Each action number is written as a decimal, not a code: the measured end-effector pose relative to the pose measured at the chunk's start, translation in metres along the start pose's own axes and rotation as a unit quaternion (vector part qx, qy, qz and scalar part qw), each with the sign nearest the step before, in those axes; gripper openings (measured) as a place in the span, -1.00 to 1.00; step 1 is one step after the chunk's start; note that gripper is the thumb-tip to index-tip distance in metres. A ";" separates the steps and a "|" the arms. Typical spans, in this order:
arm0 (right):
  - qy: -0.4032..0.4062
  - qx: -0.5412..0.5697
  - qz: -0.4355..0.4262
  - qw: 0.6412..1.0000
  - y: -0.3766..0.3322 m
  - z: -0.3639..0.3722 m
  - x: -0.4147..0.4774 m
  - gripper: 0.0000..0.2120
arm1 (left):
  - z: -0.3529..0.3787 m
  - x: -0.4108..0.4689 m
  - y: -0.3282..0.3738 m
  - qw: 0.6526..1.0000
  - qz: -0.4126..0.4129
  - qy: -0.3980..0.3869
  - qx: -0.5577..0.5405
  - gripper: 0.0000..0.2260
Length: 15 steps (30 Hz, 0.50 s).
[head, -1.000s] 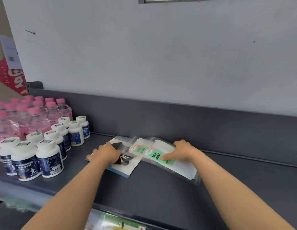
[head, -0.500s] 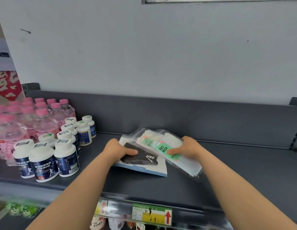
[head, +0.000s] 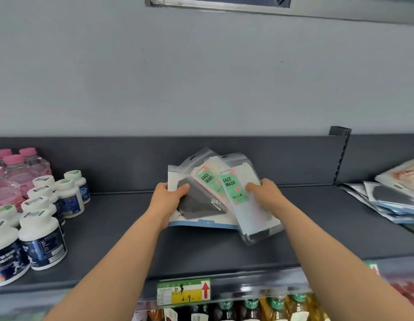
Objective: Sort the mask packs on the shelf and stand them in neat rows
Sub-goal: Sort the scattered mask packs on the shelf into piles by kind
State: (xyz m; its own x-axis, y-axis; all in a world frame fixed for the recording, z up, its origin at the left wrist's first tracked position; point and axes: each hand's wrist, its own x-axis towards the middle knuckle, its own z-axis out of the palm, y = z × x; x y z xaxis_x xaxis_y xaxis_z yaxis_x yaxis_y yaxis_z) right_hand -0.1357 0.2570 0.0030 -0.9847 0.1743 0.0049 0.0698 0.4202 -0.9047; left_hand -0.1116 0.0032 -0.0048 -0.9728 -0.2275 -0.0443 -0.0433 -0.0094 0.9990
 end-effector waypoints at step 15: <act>0.200 0.034 0.027 0.979 0.070 -0.221 -0.033 -0.76 | 0.233 -0.053 0.024 0.992 0.010 -0.121 -0.019 -0.91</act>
State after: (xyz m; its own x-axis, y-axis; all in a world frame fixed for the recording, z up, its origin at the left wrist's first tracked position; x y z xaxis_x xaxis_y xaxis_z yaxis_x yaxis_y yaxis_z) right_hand -0.0629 0.4770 0.0334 -0.8372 0.5358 0.1099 0.0963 0.3422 -0.9347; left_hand -0.1146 0.2420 0.0218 -0.9997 0.0133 -0.0198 -0.0203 -0.0450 0.9988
